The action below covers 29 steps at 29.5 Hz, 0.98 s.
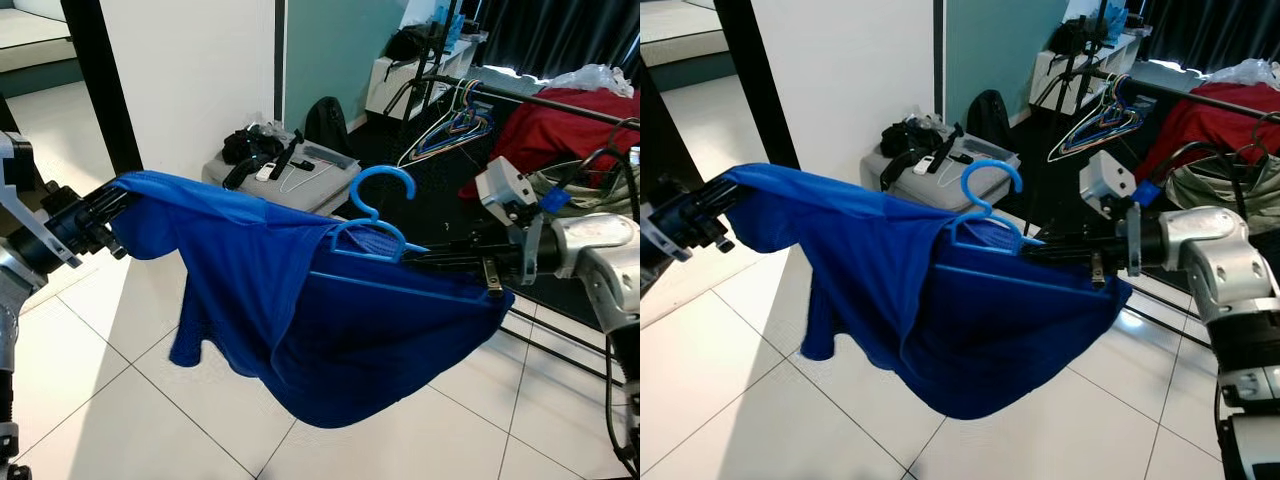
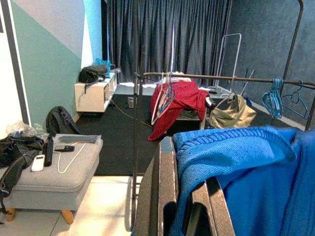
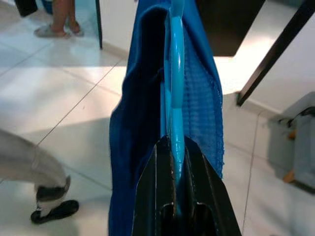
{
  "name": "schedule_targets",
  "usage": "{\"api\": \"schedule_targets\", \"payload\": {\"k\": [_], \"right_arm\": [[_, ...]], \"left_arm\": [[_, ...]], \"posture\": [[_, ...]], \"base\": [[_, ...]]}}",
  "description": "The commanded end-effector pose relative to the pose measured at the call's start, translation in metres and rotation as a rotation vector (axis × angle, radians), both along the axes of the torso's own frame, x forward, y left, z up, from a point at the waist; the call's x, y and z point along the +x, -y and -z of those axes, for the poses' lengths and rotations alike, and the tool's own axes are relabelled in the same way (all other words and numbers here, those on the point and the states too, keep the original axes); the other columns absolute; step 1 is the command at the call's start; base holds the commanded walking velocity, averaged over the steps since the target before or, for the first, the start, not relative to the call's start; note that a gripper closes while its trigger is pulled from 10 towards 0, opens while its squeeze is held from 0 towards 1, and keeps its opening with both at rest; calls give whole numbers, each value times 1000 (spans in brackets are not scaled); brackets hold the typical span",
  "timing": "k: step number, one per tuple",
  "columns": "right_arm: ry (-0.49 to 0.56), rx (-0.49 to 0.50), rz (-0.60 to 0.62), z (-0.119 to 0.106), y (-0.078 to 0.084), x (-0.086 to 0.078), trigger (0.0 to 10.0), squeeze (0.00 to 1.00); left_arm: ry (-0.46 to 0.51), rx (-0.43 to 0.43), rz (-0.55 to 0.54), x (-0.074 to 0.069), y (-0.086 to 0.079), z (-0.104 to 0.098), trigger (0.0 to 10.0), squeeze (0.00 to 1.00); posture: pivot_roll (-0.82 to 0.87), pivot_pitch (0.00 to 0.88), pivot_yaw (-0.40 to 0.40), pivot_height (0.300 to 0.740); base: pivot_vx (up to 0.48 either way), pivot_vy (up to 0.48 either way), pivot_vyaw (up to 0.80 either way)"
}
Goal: Hang hanger
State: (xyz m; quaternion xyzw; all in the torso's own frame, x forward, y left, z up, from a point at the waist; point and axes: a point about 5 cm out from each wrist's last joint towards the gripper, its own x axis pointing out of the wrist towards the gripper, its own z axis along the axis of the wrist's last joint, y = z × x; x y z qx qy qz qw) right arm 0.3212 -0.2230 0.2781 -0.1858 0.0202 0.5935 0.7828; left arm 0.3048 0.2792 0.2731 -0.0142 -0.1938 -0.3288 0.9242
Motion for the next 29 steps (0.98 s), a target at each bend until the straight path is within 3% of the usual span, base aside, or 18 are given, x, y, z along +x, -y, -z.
{"api": "schedule_targets", "payload": {"k": [1, 4, 5, 6, 8, 9, 11, 16, 17, 18, 19, 29], "right_arm": [[22, 26, 7, -8, 5, -3, 0, 0], [32, 36, 11, -9, 6, -2, 0, 0], [40, 52, 11, -12, 7, -2, 0, 0], [46, 66, 6, -14, 6, -3, 0, 0], [46, 66, 6, -14, 6, -3, 0, 0], [46, 81, -5, -16, 5, -4, 0, 0], [45, 101, -25, -18, 3, -6, 0, 0], [51, 110, -29, -20, 2, -7, 0, 0], [55, 110, -23, -21, 3, -7, 0, 0], [55, 110, -23, -21, 3, -7, 0, 0], [59, 111, -19, -22, 4, -7, 0, 0], [63, 109, -16, -25, 4, -7, 0, 0]], "left_arm": [[8, 7, 3, 1, 1, -3, 0, 0], [-8, 9, 5, 2, 3, 1, 0, 0], [-30, 19, -5, 4, 3, 6, 1608, 0], [-61, 30, -25, 6, 2, 14, 2196, 0], [-61, 30, -25, 6, 2, 14, 2196, 0], [-99, 40, -57, 10, 1, 22, 2980, 0], [-177, 67, -153, 21, -3, 38, 2863, 0], [-213, 60, -200, 26, -4, 46, 2980, 0], [-228, 56, -194, 25, -4, 49, 5882, 0], [-228, 56, -194, 25, -4, 49, 5882, 0], [-236, 64, -174, 23, -3, 53, 10000, 0], [-223, 68, 23, 8, 17, 59, 10000, 4]], "posture": [[-16, 43, -57, 740], [-16, 40, -53, 740], [-16, 40, -53, 740], [-16, 42, -49, 740], [-16, 42, -49, 740], [-18, 36, -46, 740], [-18, 35, -44, 740], [-18, 35, -44, 740], [-23, 30, -42, 740], [-23, 30, -42, 740], [-23, 30, -42, 740], [-22, 30, -50, 740]], "base": [[0, 0, 0], [0, 0, 0], [0, 0, 0], [0, 0, 0], [0, 0, 0], [0, 0, 0], [0, 0, 0], [0, 0, 0], [0, 0, 0], [0, 0, 0], [0, 0, 0], [0, 0, 0]]}}
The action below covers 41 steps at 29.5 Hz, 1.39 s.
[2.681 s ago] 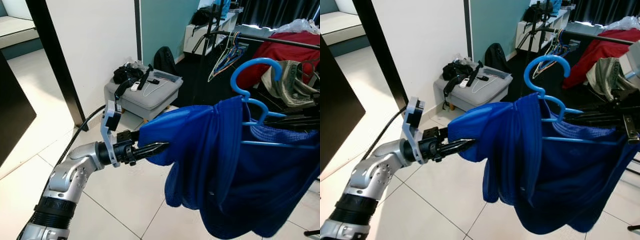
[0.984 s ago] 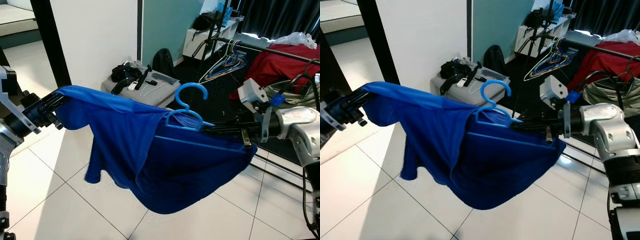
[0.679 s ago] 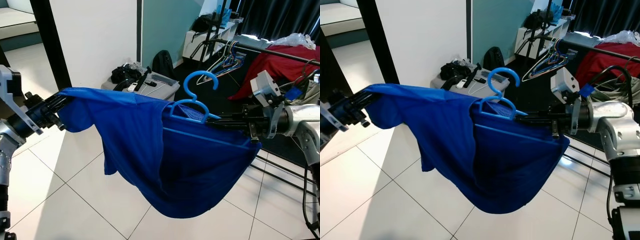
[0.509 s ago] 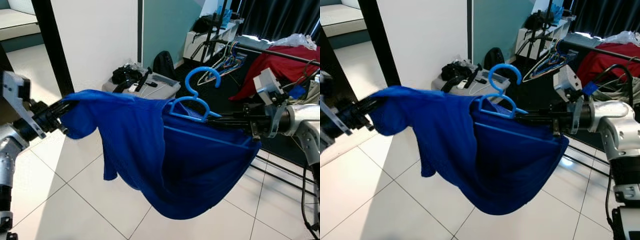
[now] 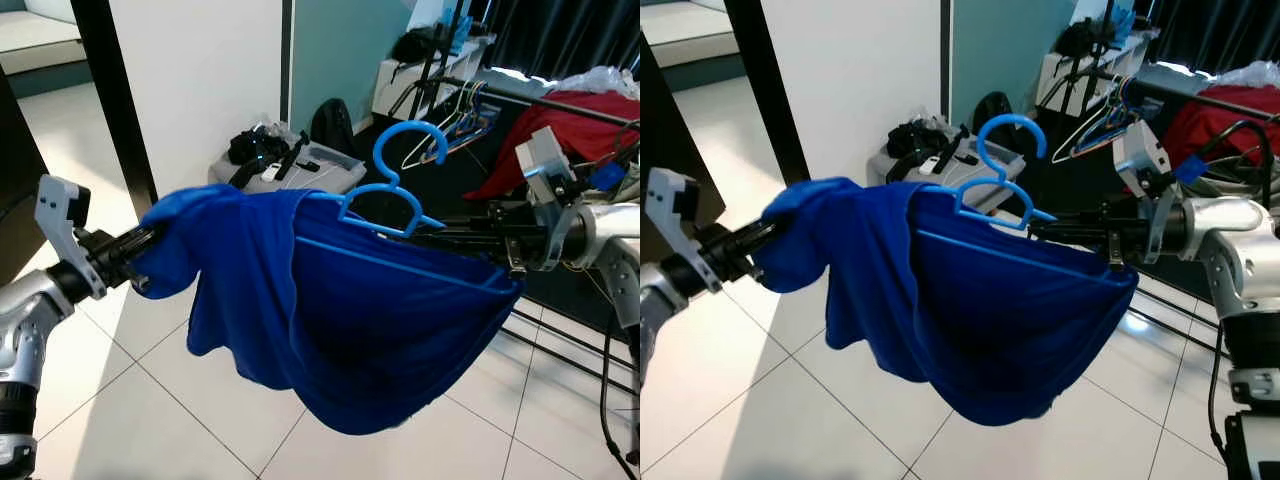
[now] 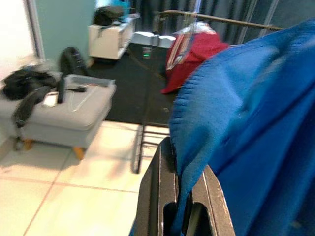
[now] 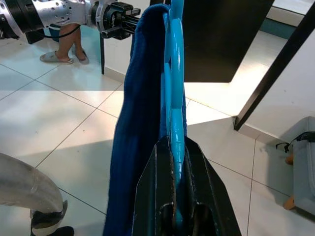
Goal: Hang hanger
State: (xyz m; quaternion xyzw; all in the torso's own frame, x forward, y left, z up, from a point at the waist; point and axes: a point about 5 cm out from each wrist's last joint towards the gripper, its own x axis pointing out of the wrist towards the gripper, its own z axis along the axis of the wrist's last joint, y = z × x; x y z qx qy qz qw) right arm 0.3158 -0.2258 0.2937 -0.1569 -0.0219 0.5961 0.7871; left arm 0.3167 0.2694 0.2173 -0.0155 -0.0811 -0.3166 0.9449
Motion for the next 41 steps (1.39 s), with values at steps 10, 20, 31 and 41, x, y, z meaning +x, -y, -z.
{"api": "schedule_targets", "payload": {"k": [10, 20, 31, 41], "right_arm": [[35, 10, -1, -12, 2, -3, 0, 0], [31, -1, 9, -13, 8, -5, 0, 0], [56, 65, 5, -17, 6, -4, 0, 0], [220, 623, -70, -41, -14, 0, 0, 0]], "left_arm": [[-15, 5, 157, -15, 5, 0, 10000, 1000], [49, 51, 170, -33, -22, -27, 10000, 1000], [91, 42, 202, -28, -8, -33, 10000, 1000], [105, 9, 208, -18, -1, -47, 10000, 1000]], "posture": [[-26, 31, -50, 740], [-19, 29, -48, 740], [-11, 20, -35, 740], [106, 18, 14, 740]], "base": [[0, 0, 0], [0, 0, 0], [0, 0, 0], [0, 0, 0]]}}
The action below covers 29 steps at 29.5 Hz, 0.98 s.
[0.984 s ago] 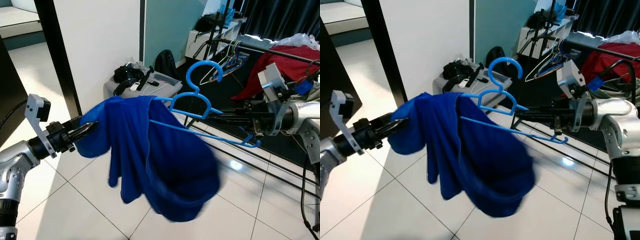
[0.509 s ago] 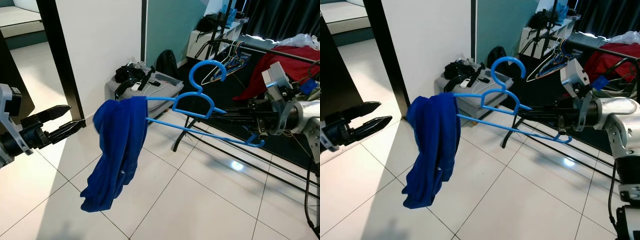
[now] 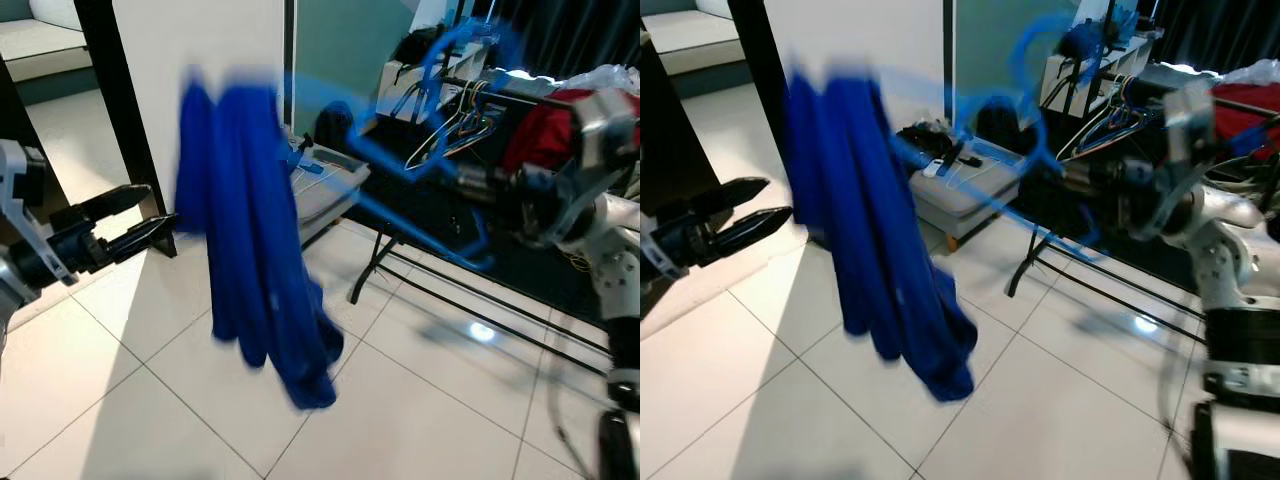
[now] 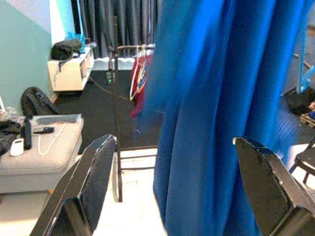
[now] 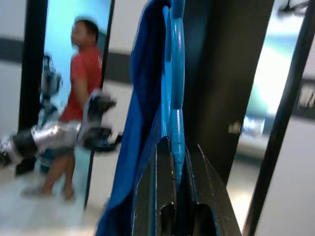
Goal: Hang hanger
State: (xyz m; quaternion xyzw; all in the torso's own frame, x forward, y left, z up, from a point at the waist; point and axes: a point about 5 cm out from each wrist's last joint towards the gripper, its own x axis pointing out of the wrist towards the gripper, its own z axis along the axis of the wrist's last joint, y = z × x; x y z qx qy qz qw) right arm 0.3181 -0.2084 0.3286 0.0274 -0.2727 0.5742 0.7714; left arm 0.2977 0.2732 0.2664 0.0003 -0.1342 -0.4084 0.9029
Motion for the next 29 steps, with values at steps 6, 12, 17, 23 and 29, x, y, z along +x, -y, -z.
{"api": "schedule_targets", "payload": {"k": [6, 12, 17, 23, 29], "right_arm": [[-26, 37, -35, 12, -11, 4, 0, 0], [-52, 38, -25, 17, -6, 0, 0, 0], [-66, 23, -22, 21, -3, -3, 0, 0], [-106, -27, 2, 32, -1, -4, 0, 0], [-162, -30, 138, 48, -4, 10, 0, 0]], "left_arm": [[97, -25, 4, -11, -5, -32, 10000, 1000], [163, -61, 28, -18, 0, -47, 10000, 1000], [193, -51, 59, -18, 9, -55, 10000, 1000], [249, -25, 84, -18, 21, -72, 10000, 1000], [259, -98, 44, -8, 45, -85, 10000, 1000]], "posture": [[129, 27, -6, 740], [112, 34, -8, 740], [103, 34, -5, 740], [96, 32, 2, 740], [95, 34, 5, 740]], "base": [[0, 0, 0], [0, 0, 0], [0, 0, 0], [0, 0, 0], [0, 0, 0]]}}
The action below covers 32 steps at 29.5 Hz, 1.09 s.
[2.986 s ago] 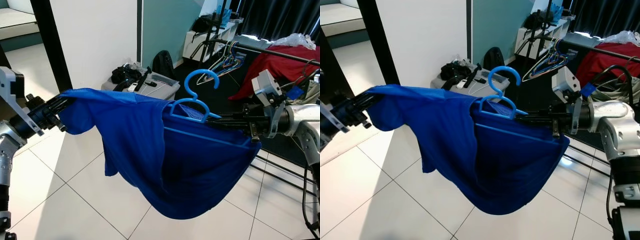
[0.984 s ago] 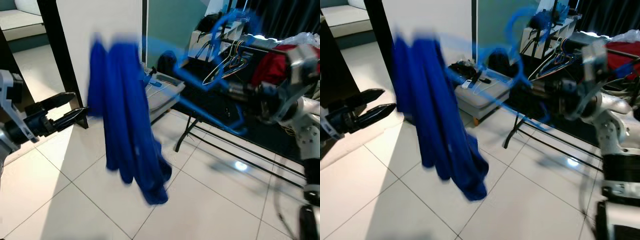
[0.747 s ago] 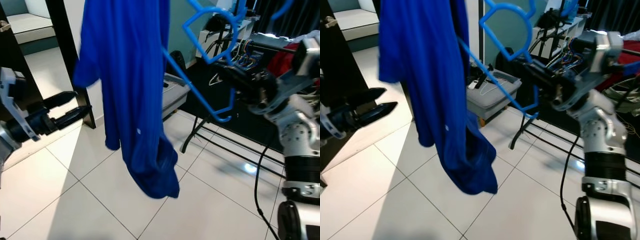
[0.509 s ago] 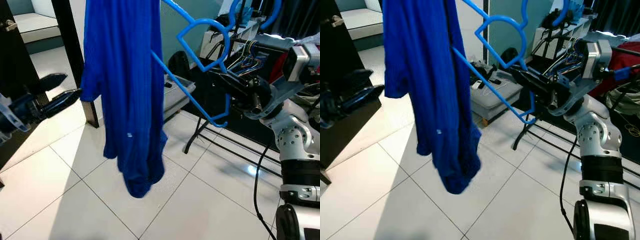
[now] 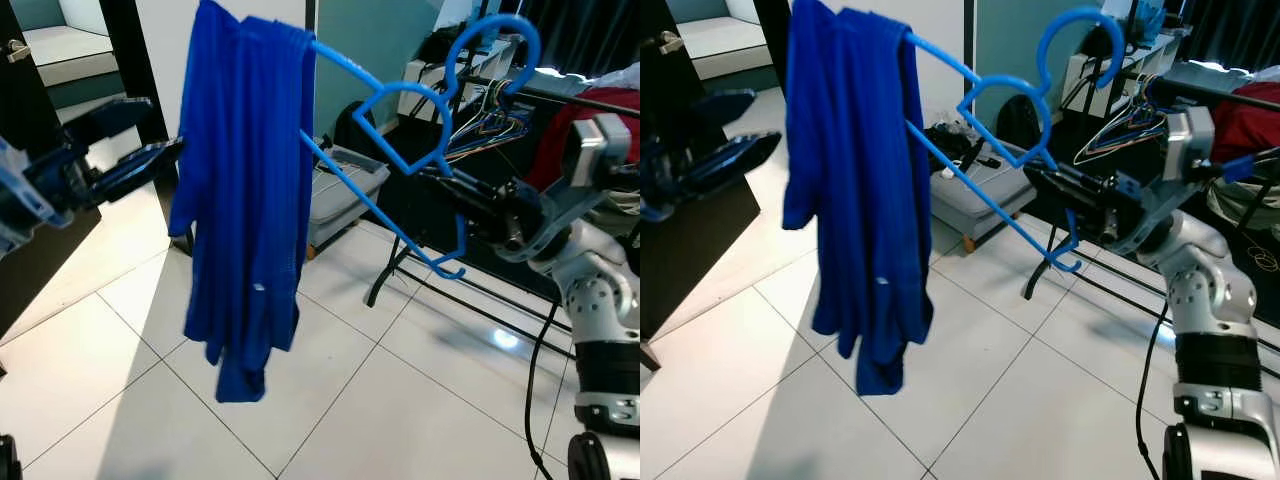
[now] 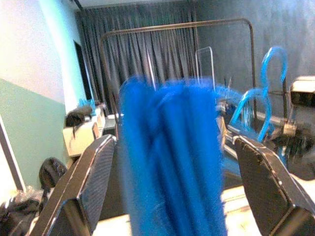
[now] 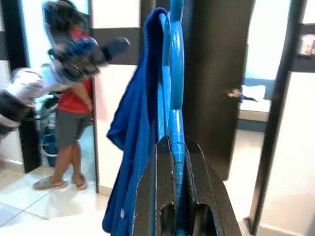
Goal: Hang hanger
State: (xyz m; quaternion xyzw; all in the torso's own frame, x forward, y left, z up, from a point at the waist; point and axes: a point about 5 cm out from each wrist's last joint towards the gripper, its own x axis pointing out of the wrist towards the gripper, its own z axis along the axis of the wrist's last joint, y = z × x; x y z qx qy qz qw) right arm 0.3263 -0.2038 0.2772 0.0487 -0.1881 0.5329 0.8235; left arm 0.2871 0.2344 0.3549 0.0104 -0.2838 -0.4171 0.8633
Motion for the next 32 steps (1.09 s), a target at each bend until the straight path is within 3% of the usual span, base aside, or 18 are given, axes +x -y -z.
{"api": "schedule_targets", "payload": {"k": [1, 3, 5, 6, 7, 8, 10, 12, 13, 15, 16, 19, 20, 23, 32], "right_arm": [[21, 30, 76, -3, -5, 8, 0, 0], [14, 52, 129, -2, -14, 15, 0, 0], [14, 52, 129, -2, -14, 15, 0, 0], [9, 67, 148, -1, -17, 18, 0, 0], [9, 67, 148, -1, -17, 18, 0, 0], [3, 83, 180, -1, -19, 22, 0, 0], [3, 83, 180, -1, -19, 22, 0, 0], [-2, 101, 227, -2, -26, 27, 0, 0], [-2, 101, 227, -2, -26, 27, 0, 0], [5, 87, 213, -2, -38, 26, 0, 0], [5, 87, 213, -2, -38, 26, 0, 0], [10, 63, 195, 2, -51, 24, 0, 0], [10, 63, 195, 2, -51, 24, 0, 0], [-7, 69, 185, 6, -58, 23, 0, 0], [-20, 70, 177, 10, -60, 22, 0, 0]], "left_arm": [[-69, -20, 6, 8, 20, 12, 10000, 20], [-132, -49, 12, 14, 38, 26, 10000, 0], [-132, -49, 12, 14, 38, 26, 10000, 0], [-166, -71, 17, 18, 50, 34, 10000, 0], [-166, -71, 17, 18, 50, 34, 10000, 0], [-221, -99, 21, 22, 68, 45, 10000, 0], [-221, -99, 21, 22, 68, 45, 10000, 0], [-319, -159, -50, 32, 100, 64, 10000, 0], [-319, -159, -50, 32, 100, 64, 10000, 0], [-342, -149, -240, 41, 119, 75, 10000, 0], [-342, -149, -240, 41, 119, 75, 10000, 0], [-297, -148, -452, 47, 125, 73, 10000, 0], [-297, -148, -452, 47, 125, 73, 10000, 0], [-244, -204, -581, 45, 127, 62, 10000, 0], [-173, -233, -709, 43, 119, 50, 10000, 0]], "posture": [[89, 35, 5, 740], [89, 34, 4, 740], [89, 34, 4, 740], [88, 32, 4, 740], [88, 32, 4, 740], [86, 32, 4, 740], [86, 32, 4, 740], [78, 30, 4, 740], [78, 30, 4, 740], [71, 30, -2, 740], [71, 30, -2, 740], [69, 29, -4, 740], [69, 29, -4, 740], [55, 32, -10, 740], [51, 32, -14, 740]], "base": [[0, 0, 0], [0, 0, 0], [0, 0, 0], [0, 0, 0], [0, 0, 0], [0, 0, 0], [0, 0, 0], [0, 0, 0], [0, 0, 0], [0, 0, 0], [0, 0, 0], [0, 0, 0], [0, 0, 0], [0, 0, 0], [0, 0, 0]]}}
